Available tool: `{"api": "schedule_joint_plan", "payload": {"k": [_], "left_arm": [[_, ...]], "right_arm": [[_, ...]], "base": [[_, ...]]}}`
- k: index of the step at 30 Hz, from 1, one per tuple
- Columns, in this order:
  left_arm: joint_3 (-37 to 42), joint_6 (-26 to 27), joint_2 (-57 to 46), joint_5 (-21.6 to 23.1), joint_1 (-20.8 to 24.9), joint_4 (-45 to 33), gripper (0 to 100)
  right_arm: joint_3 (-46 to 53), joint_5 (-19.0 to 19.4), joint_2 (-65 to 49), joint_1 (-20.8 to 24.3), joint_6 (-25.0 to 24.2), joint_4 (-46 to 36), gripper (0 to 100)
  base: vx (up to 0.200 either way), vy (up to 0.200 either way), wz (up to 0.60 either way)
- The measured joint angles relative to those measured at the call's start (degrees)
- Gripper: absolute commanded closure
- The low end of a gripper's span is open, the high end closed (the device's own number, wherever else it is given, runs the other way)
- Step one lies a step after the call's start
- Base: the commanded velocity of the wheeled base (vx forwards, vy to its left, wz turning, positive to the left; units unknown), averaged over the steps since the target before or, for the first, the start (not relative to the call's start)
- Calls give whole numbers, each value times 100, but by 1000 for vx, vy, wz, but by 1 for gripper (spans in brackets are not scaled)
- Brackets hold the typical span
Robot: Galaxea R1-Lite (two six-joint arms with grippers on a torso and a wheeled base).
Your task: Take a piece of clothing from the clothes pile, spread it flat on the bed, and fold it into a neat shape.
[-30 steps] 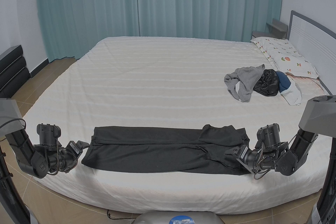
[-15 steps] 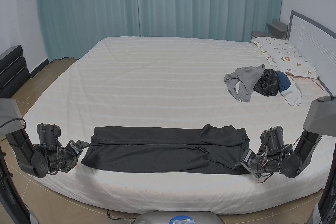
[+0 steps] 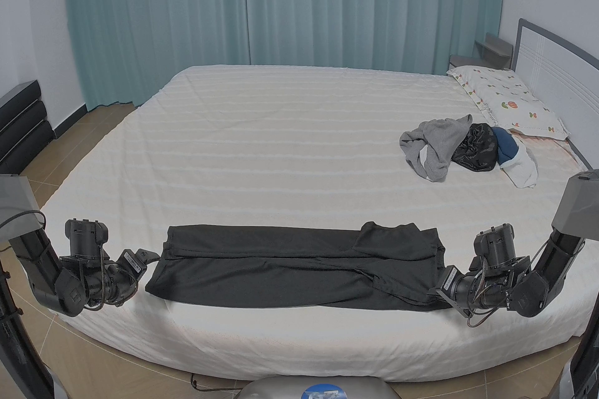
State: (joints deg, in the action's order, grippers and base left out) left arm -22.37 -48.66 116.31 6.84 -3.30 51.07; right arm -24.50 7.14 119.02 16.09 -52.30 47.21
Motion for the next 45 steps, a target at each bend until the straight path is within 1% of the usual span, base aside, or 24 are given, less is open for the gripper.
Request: {"api": "schedule_joint_plan", "payload": {"k": [1,9,14,20,22,25,30,34,41,45], "left_arm": [[-6,0,-5,2,0,2,0],[-216,0,-16,2,6,-5,0],[-695,30,128,2,13,-139,0],[-1436,105,414,2,37,-497,0],[-1718,293,555,0,66,-627,0],[-2043,764,795,-6,144,-744,0],[-2354,1476,1169,-33,297,-809,0],[-2542,1938,1445,-99,368,-827,0],[-2736,2343,1693,-384,399,-824,0],[-2760,2491,1735,-441,399,-827,0]], "right_arm": [[9,2,-13,-6,7,-15,0],[34,5,-30,-30,128,-182,0],[34,5,-66,-61,132,-165,0],[17,10,-173,-223,132,-140,0],[15,10,-196,-276,132,-137,0],[11,16,-217,-323,128,-132,0],[6,51,-229,-358,126,-121,0],[12,144,-232,-364,130,-118,0],[20,180,-232,-363,132,-118,0],[23,180,-232,-356,132,-118,0]], "base": [[0,0,0],[0,0,0],[0,0,0],[0,0,0],[0,0,0],[0,0,0],[0,0,0],[0,0,0],[0,0,0],[0,0,0]]}}
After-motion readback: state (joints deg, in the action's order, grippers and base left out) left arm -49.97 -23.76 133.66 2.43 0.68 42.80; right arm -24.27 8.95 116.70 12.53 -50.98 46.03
